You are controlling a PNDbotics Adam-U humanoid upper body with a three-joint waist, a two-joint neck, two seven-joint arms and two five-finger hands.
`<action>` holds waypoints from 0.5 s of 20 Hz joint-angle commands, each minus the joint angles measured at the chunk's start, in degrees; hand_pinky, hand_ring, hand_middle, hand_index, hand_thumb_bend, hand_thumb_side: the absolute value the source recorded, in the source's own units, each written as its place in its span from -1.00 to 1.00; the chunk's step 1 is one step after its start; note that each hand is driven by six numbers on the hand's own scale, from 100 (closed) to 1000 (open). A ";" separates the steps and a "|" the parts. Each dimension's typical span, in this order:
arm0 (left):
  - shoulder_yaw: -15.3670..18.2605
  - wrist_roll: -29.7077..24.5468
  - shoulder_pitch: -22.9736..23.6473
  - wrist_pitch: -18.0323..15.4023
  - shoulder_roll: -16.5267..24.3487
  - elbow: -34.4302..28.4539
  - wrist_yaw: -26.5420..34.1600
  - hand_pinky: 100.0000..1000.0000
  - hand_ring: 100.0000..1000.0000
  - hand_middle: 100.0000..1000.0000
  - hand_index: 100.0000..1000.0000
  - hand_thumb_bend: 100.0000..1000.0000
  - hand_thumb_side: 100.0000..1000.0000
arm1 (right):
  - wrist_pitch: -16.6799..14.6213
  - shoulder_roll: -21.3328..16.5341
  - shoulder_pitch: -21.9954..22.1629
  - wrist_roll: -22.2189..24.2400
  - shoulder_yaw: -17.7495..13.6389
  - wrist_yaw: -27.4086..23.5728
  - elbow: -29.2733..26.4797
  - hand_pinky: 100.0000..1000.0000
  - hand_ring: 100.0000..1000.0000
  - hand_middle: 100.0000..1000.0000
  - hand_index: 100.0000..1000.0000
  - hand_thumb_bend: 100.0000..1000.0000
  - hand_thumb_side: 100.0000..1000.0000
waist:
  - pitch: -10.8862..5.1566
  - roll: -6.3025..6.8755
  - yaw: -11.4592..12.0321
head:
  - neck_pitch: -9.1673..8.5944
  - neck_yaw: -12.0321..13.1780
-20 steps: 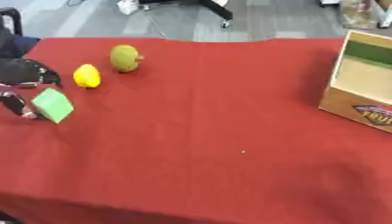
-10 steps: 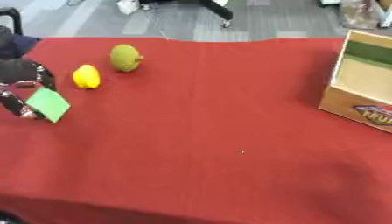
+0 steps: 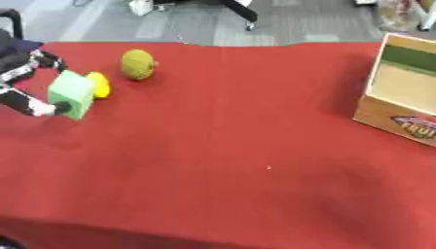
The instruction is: Pick up the objects with one hand, pass them to the other hand, and then place them into the box on the other side of the table.
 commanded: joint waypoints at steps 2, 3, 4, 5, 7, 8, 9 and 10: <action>-2.97 -17.20 -3.43 8.01 -3.34 -5.89 16.11 0.56 0.05 -0.13 0.03 -1.00 0.41 | -3.43 -5.38 -7.76 7.00 7.01 -3.78 -3.70 0.36 0.55 -0.30 0.47 -1.00 -0.10 | -1.12 -0.95 0.46 | 0.04 -1.32; -3.99 -17.66 -4.31 10.57 -4.63 -6.88 17.73 0.56 0.05 -0.13 0.03 -1.00 0.43 | -4.44 -6.29 -10.06 8.64 8.68 -4.34 -4.22 0.36 0.54 -0.30 0.47 -1.00 -0.13 | -1.07 -0.98 0.63 | 0.04 -1.64; -4.86 -17.88 -5.06 12.77 -5.56 -7.68 18.99 0.56 0.05 -0.13 0.03 -1.00 0.45 | -5.31 -6.98 -11.87 10.06 10.02 -4.70 -4.47 0.37 0.54 -0.29 0.46 -1.00 -0.22 | -1.01 -1.00 0.76 | 0.04 -1.89; -5.84 -17.99 -5.77 14.76 -6.32 -8.29 20.09 0.56 0.05 -0.14 0.03 -1.00 0.47 | -6.29 -7.57 -13.50 11.49 11.28 -4.73 -4.60 0.37 0.53 -0.29 0.44 -1.00 -0.26 | -0.92 -1.02 0.87 | 0.04 -2.13; -7.75 -18.07 -6.83 18.14 -7.39 -9.05 21.92 0.55 0.04 -0.14 0.02 -1.00 0.53 | -8.12 -8.29 -15.81 13.94 13.28 -4.19 -4.27 0.39 0.52 -0.28 0.33 -1.00 -0.43 | -0.73 -1.04 1.09 | 0.04 -2.67; -8.79 -18.08 -7.28 19.67 -7.87 -9.34 22.70 0.55 0.04 -0.14 0.02 -1.00 0.55 | -9.31 -8.50 -16.81 15.26 14.17 -3.32 -4.06 0.40 0.51 -0.26 0.33 -1.00 -0.54 | -0.64 -1.05 1.22 | 0.04 -2.97; -9.81 -18.09 -7.65 21.06 -8.33 -9.68 23.33 0.55 0.04 -0.14 0.02 -1.00 0.56 | -10.76 -8.61 -17.73 16.57 14.89 -1.96 -3.92 0.41 0.50 -0.25 0.34 -1.00 -0.63 | -0.56 -1.06 1.37 | 0.04 -3.24; -10.63 -18.09 -7.95 22.27 -8.67 -10.04 23.83 0.55 0.04 -0.14 0.02 -1.00 0.59 | -12.24 -8.59 -18.39 17.61 15.42 -0.44 -3.69 0.43 0.49 -0.22 0.35 -1.00 -0.71 | -0.51 -1.08 1.49 | 0.04 -3.43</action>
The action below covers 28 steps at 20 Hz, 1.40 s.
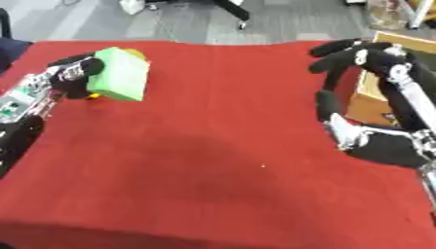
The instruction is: Pick up the objects with one hand, pass them to the other hand, and then place them into the box on the other side of the table.
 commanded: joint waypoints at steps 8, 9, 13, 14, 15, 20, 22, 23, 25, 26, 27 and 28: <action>-6.77 -0.72 -2.41 8.11 -3.11 -3.07 1.38 0.56 0.05 -0.14 0.03 -1.00 0.67 | -14.70 -0.35 -6.03 6.52 4.36 18.08 0.58 0.54 0.48 0.04 0.52 -1.00 -0.82 | -0.44 -1.03 1.17 | -0.09 -1.52; -6.80 -0.72 -2.40 8.21 -3.45 -3.24 1.34 0.56 0.06 -0.14 0.03 -1.00 0.66 | -15.31 -0.24 -6.27 6.43 4.70 19.14 1.26 0.55 0.51 0.09 0.57 -1.00 -0.72 | -0.42 -1.05 1.32 | -0.09 -1.62; -6.76 -0.72 -2.38 8.56 -4.26 -3.76 1.54 0.56 0.06 -0.14 0.03 -1.00 0.66 | -16.18 0.41 -6.97 5.70 5.32 22.42 3.83 0.56 0.53 0.17 0.65 -1.00 -0.55 | -0.32 -1.01 1.72 | -0.09 -1.76; -6.89 -0.72 -2.44 8.76 -4.48 -3.82 1.61 0.56 0.06 -0.14 0.03 -1.00 0.67 | -16.15 0.58 -7.15 5.37 5.38 23.27 4.31 0.56 0.53 0.19 0.67 -1.00 -0.52 | -0.27 -0.98 1.81 | -0.09 -1.83; -7.15 -0.72 -2.53 9.02 -4.71 -3.91 1.65 0.56 0.06 -0.14 0.03 -1.00 0.68 | -16.10 0.71 -7.37 4.99 5.41 24.23 4.70 0.57 0.53 0.24 0.68 -1.00 -0.49 | -0.21 -0.94 1.88 | -0.09 -1.91; -9.16 -0.72 -2.90 10.77 -5.47 -4.78 1.35 0.56 0.05 -0.14 0.05 -1.00 0.75 | -15.72 0.80 -8.02 1.05 4.89 31.75 4.85 0.62 0.50 0.41 0.76 -0.75 -0.43 | -0.04 -0.79 2.00 | -0.09 -1.92; -9.95 -0.72 -3.02 11.52 -5.76 -5.04 0.95 0.56 0.05 -0.13 0.07 -1.00 0.78 | -15.11 0.87 -8.17 -1.30 4.98 35.34 4.89 0.64 0.50 0.46 0.80 -0.64 -0.40 | 0.00 -0.72 2.04 | -0.09 -2.03; -10.33 -0.72 -3.09 11.85 -5.92 -5.10 0.69 0.55 0.05 -0.13 0.07 -1.00 0.79 | -14.80 0.92 -8.28 -2.48 5.14 37.18 5.01 0.65 0.50 0.51 0.82 -0.53 -0.38 | 0.02 -0.68 2.06 | -0.09 -2.10; -10.83 -0.72 -3.21 12.27 -6.23 -5.06 0.26 0.55 0.05 -0.13 0.07 -1.00 0.78 | -14.16 1.04 -8.39 -4.68 5.47 40.46 5.41 0.67 0.52 0.55 0.84 -0.47 -0.35 | 0.04 -0.60 2.09 | -0.09 -2.26; -10.97 -0.72 -3.25 12.33 -6.35 -5.05 0.11 0.55 0.05 -0.13 0.07 -1.00 0.79 | -13.84 1.12 -8.43 -5.67 5.66 41.84 5.70 0.68 0.52 0.56 0.84 -0.45 -0.34 | 0.05 -0.56 2.08 | -0.09 -2.37; -11.07 -0.72 -3.28 12.33 -6.42 -5.03 -0.02 0.55 0.05 -0.13 0.06 -1.00 0.78 | -13.56 1.19 -8.47 -6.60 5.85 43.03 6.02 0.69 0.54 0.58 0.85 -0.40 -0.32 | 0.06 -0.53 2.08 | -0.09 -2.49; -11.07 -0.72 -3.33 12.13 -6.45 -5.00 -0.31 0.55 0.05 -0.14 0.06 -1.00 0.77 | -13.20 1.28 -8.49 -7.44 6.05 44.06 6.42 0.70 0.54 0.59 0.85 -0.42 -0.30 | 0.08 -0.49 2.07 | -0.09 -2.66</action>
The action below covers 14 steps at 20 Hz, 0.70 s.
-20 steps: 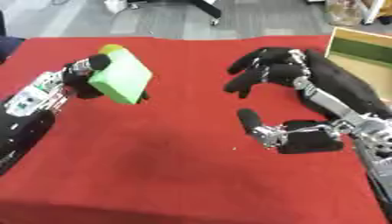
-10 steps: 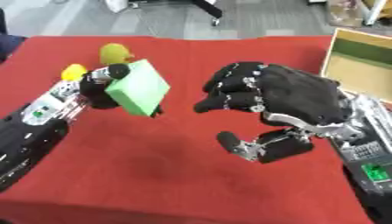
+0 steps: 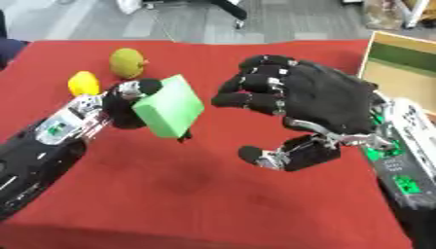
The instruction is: Pick up the objects with one hand, pass them to the other hand, and then place them into the box on the other side of the table.
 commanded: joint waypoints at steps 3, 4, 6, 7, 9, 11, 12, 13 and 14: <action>0.71 -0.04 -1.50 -2.43 0.62 -0.85 -2.42 0.54 0.05 -0.14 0.04 -1.00 0.64 | 1.70 0.33 -1.08 -3.91 0.67 4.48 1.68 0.70 0.59 0.61 0.87 -0.47 -0.20 | 0.12 -0.12 0.04 | -0.10 -0.81; 1.13 -0.04 -1.54 -4.03 0.65 -0.75 -3.34 0.54 0.05 -0.14 0.05 -1.00 0.62 | 2.04 0.48 -1.05 -4.16 0.85 4.65 2.11 0.70 0.60 0.61 0.87 -0.49 -0.18 | 0.14 -0.11 0.02 | -0.10 -0.92; 1.93 -0.04 -1.63 -7.66 0.57 -0.34 -4.96 0.55 0.06 -0.14 0.05 -1.00 0.48 | 2.88 0.84 -0.98 -4.23 1.14 4.34 2.87 0.70 0.64 0.60 0.87 -0.57 -0.11 | 0.16 -0.13 0.00 | -0.10 -1.19; 2.37 -0.04 -1.68 -9.66 0.48 -0.04 -5.57 0.55 0.07 -0.13 0.06 -1.00 0.43 | 3.41 1.02 -0.98 -4.02 1.28 3.89 3.20 0.70 0.66 0.60 0.87 -0.60 -0.09 | 0.17 -0.14 0.00 | -0.10 -1.34; 3.27 -0.04 -1.82 -13.83 0.32 0.73 -6.45 0.55 0.08 -0.13 0.06 -1.00 0.31 | 4.66 1.34 -0.99 -3.26 1.50 2.53 3.63 0.70 0.68 0.58 0.87 -0.68 -0.05 | 0.17 -0.18 0.02 | -0.10 -1.68; 3.93 0.43 -1.98 -17.61 0.10 1.93 -7.26 0.54 0.08 -0.13 0.06 -1.00 0.25 | 6.05 1.59 -1.06 -2.23 1.64 1.00 3.73 0.70 0.70 0.58 0.88 -0.75 -0.03 | 0.17 -0.20 0.04 | -0.10 -2.00; 3.98 0.86 -2.06 -19.08 -0.02 2.58 -7.75 0.55 0.08 -0.13 0.06 -1.00 0.23 | 6.71 1.67 -1.09 -1.68 1.71 0.25 3.69 0.70 0.71 0.57 0.87 -0.77 -0.02 | 0.17 -0.21 0.04 | -0.10 -2.17; 3.91 1.30 -2.15 -20.33 -0.14 3.15 -8.31 0.55 0.09 -0.12 0.06 -1.00 0.21 | 7.36 1.74 -1.11 -1.15 1.78 -0.55 3.65 0.69 0.72 0.55 0.87 -0.83 0.01 | 0.17 -0.23 0.06 | -0.10 -2.38; 3.79 1.71 -2.27 -21.45 -0.25 3.56 -8.95 0.55 0.10 -0.12 0.06 -1.00 0.19 | 8.11 1.81 -1.13 -0.64 1.85 -1.49 3.68 0.68 0.73 0.54 0.87 -0.86 0.02 | 0.16 -0.25 0.08 | -0.10 -2.61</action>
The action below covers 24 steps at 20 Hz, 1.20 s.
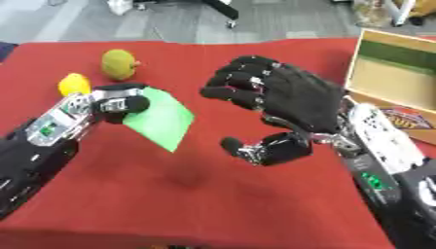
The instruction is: Pick up the objects with one hand, pass them to the other hand, and then place them into the box on the other side of the table.
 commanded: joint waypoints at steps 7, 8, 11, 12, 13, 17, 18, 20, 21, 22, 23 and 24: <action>-0.18 2.16 -2.79 -9.41 -1.23 3.22 -4.73 0.55 0.11 -0.11 0.07 -1.00 0.10 | 6.06 0.37 -1.71 4.55 0.09 -8.36 -1.77 0.66 0.77 0.49 0.86 -0.97 0.14 | 0.24 -0.39 0.37 | -0.10 -1.67; -0.35 2.92 -3.12 -9.87 -1.55 3.50 -5.02 0.55 0.11 -0.11 0.08 -1.00 0.09 | 6.56 0.41 -1.73 5.02 0.08 -8.95 -1.94 0.66 0.77 0.49 0.86 -0.96 0.17 | 0.27 -0.44 0.37 | -0.10 -1.79; -0.82 5.51 -4.10 -10.73 -2.50 4.31 -5.68 0.55 0.11 -0.11 0.08 -1.00 0.07 | 7.18 0.51 -1.74 6.80 0.33 -10.24 -2.23 0.66 0.78 0.48 0.84 -0.99 0.27 | 0.35 -0.56 0.47 | -0.10 -2.09; -0.88 6.52 -4.48 -10.81 -2.94 4.58 -5.76 0.55 0.11 -0.11 0.08 -1.00 0.05 | 7.12 0.54 -1.77 7.56 0.45 -10.57 -2.18 0.66 0.79 0.49 0.84 -0.99 0.30 | 0.37 -0.59 0.52 | -0.10 -2.16; -0.94 7.47 -4.82 -10.89 -3.30 4.76 -5.85 0.55 0.11 -0.11 0.08 -1.00 0.05 | 6.99 0.56 -1.81 8.26 0.52 -10.79 -2.13 0.66 0.79 0.50 0.84 -0.99 0.30 | 0.39 -0.62 0.56 | -0.10 -2.22; -0.77 10.14 -6.24 -10.86 -5.04 5.55 -6.15 0.55 0.11 -0.11 0.08 -1.00 0.04 | 6.68 0.63 -2.07 11.28 0.65 -10.23 -2.32 0.69 0.81 0.55 0.84 -0.98 0.36 | 0.41 -0.71 0.73 | -0.10 -2.50; -0.74 10.44 -6.43 -10.78 -5.30 5.71 -6.21 0.55 0.11 -0.11 0.08 -1.00 0.04 | 6.67 0.69 -2.09 11.73 0.62 -10.07 -2.34 0.69 0.81 0.55 0.84 -0.98 0.36 | 0.41 -0.72 0.76 | -0.10 -2.53; -0.74 10.72 -6.58 -10.72 -5.50 5.83 -6.28 0.55 0.11 -0.11 0.08 -1.00 0.04 | 6.67 0.73 -2.11 12.15 0.57 -9.97 -2.39 0.69 0.81 0.55 0.84 -0.98 0.36 | 0.41 -0.72 0.77 | -0.10 -2.55; -0.74 10.79 -6.60 -10.71 -5.54 5.85 -6.31 0.55 0.11 -0.11 0.08 -1.00 0.04 | 6.67 0.74 -2.11 12.24 0.56 -9.97 -2.41 0.69 0.81 0.55 0.84 -0.98 0.36 | 0.41 -0.72 0.78 | -0.10 -2.56; -0.84 10.89 -6.66 -10.50 -5.89 6.06 -6.28 0.55 0.10 -0.12 0.07 -1.00 0.07 | 6.84 0.69 -2.24 12.47 0.37 -9.77 -2.42 0.71 0.80 0.60 0.85 -0.92 0.36 | 0.42 -0.74 0.71 | -0.10 -2.63; -0.93 11.07 -6.83 -9.95 -6.56 6.46 -6.32 0.55 0.10 -0.12 0.07 -1.00 0.07 | 7.12 0.70 -2.38 12.80 0.14 -9.18 -2.47 0.71 0.80 0.60 0.85 -0.91 0.36 | 0.42 -0.74 0.69 | -0.10 -2.74; -0.91 11.30 -6.98 -9.36 -7.12 6.79 -6.40 0.55 0.10 -0.12 0.07 -1.00 0.08 | 7.38 0.76 -2.44 12.95 0.00 -8.38 -2.55 0.72 0.80 0.61 0.85 -0.89 0.35 | 0.42 -0.75 0.68 | -0.10 -2.79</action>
